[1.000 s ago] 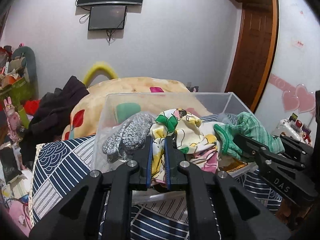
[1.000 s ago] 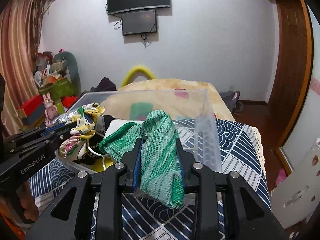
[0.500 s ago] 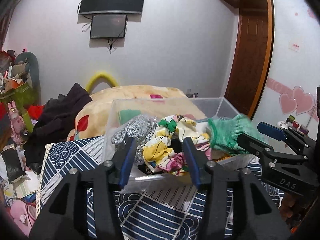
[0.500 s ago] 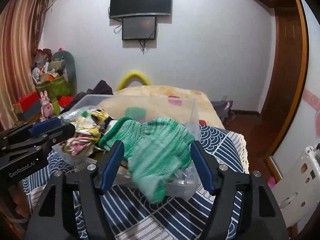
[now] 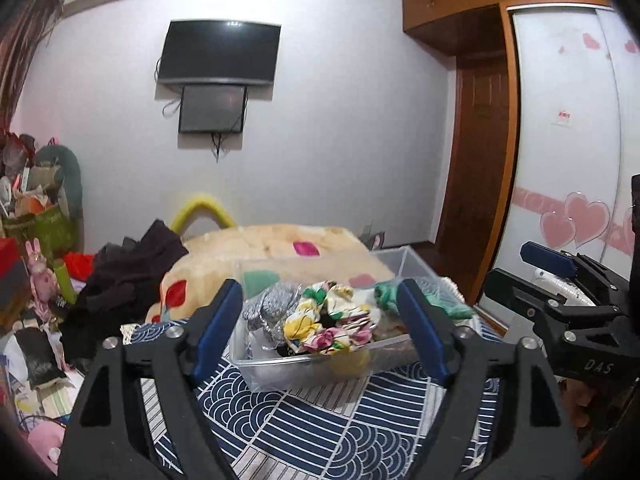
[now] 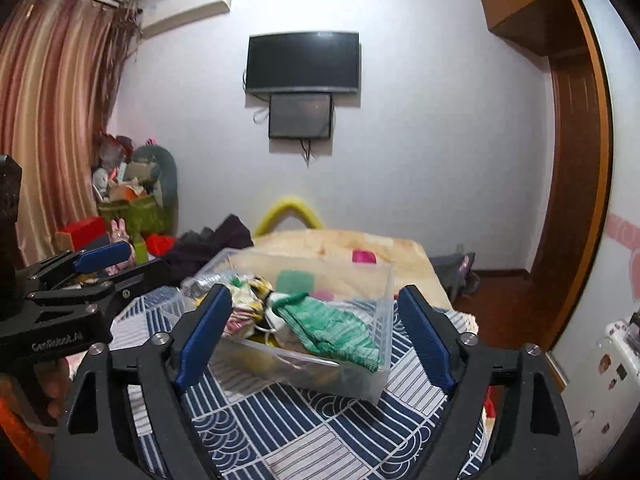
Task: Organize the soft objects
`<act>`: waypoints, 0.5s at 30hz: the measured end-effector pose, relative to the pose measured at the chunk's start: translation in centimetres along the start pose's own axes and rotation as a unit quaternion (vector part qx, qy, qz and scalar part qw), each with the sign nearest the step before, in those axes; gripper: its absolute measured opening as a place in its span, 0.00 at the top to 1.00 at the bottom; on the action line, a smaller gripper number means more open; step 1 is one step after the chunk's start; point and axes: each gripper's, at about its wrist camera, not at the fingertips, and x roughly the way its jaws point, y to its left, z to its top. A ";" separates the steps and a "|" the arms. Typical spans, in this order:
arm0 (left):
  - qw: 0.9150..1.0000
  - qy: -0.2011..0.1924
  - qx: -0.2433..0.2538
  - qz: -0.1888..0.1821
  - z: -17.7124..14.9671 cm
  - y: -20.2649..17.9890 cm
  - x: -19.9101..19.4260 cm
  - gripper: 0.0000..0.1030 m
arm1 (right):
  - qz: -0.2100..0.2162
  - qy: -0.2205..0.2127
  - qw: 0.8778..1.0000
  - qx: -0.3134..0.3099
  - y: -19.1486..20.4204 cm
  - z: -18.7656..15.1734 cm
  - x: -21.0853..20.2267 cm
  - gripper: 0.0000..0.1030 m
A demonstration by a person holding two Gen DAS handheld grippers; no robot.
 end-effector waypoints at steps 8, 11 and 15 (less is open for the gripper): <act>0.999 -0.042 0.026 -0.004 0.1 -1.5 -3.6 0.03 | -0.006 -0.032 0.999 0.015 0.4 -0.1 -1.6 0.01; 0.999 -0.043 0.027 -0.005 -0.1 -1.9 -4.1 0.02 | -0.005 -0.034 0.999 0.018 0.5 -0.3 -1.9 0.00; 0.999 -0.040 0.020 -0.006 -0.4 -1.9 -4.1 0.02 | -0.006 -0.034 0.999 0.017 0.6 -0.9 -2.2 0.00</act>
